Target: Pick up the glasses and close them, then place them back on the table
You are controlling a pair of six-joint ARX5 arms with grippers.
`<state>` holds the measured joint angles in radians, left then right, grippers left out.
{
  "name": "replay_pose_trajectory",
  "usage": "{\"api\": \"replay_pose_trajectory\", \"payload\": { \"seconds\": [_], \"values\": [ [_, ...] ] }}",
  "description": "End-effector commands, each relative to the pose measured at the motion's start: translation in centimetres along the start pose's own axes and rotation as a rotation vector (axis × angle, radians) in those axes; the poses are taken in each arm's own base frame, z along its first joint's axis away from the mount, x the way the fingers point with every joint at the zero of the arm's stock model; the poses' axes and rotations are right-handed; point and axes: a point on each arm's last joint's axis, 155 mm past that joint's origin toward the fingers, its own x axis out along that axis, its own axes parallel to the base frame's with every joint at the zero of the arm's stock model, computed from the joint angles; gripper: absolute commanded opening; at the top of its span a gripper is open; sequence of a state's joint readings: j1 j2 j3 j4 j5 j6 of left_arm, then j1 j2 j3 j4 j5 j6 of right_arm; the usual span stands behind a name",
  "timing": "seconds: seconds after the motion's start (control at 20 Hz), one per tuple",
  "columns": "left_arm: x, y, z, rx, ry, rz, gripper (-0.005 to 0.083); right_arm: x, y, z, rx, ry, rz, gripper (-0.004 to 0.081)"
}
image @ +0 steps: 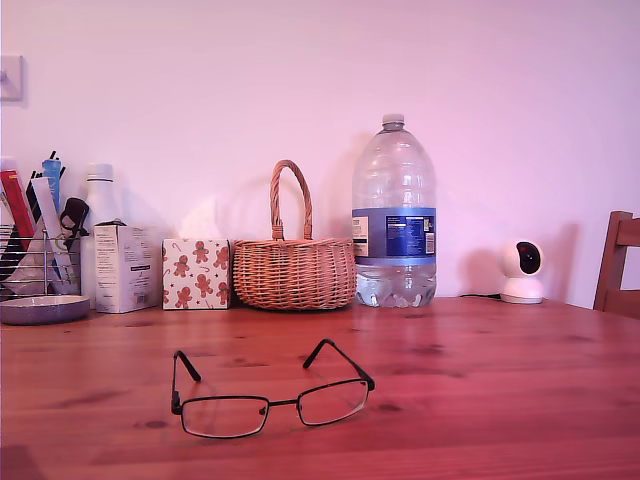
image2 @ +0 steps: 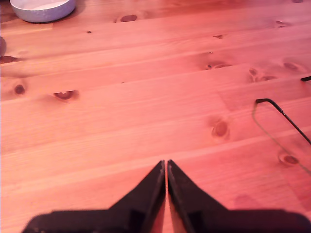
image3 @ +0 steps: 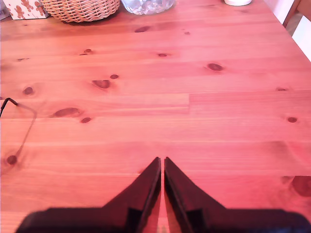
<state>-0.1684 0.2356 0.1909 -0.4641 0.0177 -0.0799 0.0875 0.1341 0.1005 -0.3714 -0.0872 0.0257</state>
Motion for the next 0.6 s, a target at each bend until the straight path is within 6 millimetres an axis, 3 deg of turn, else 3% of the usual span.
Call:
{"api": "replay_pose_trajectory", "payload": {
  "seconds": [0.0, 0.35, 0.55],
  "values": [
    [-0.3, -2.8, 4.1, 0.015, -0.176, -0.148, -0.0020, -0.2, 0.4, 4.6, -0.016, -0.199, 0.017, -0.0010],
    [-0.4, -3.0, 4.4, 0.006, -0.186, -0.160, -0.0020, -0.2, 0.3, 4.6, 0.001, -0.201, 0.017, -0.0010],
    [-1.3, -5.1, 6.3, -0.053, -0.254, -0.284, -0.0020, -0.4, 1.7, 5.2, 0.159, -0.216, 0.108, -0.0010]
  ]
}}
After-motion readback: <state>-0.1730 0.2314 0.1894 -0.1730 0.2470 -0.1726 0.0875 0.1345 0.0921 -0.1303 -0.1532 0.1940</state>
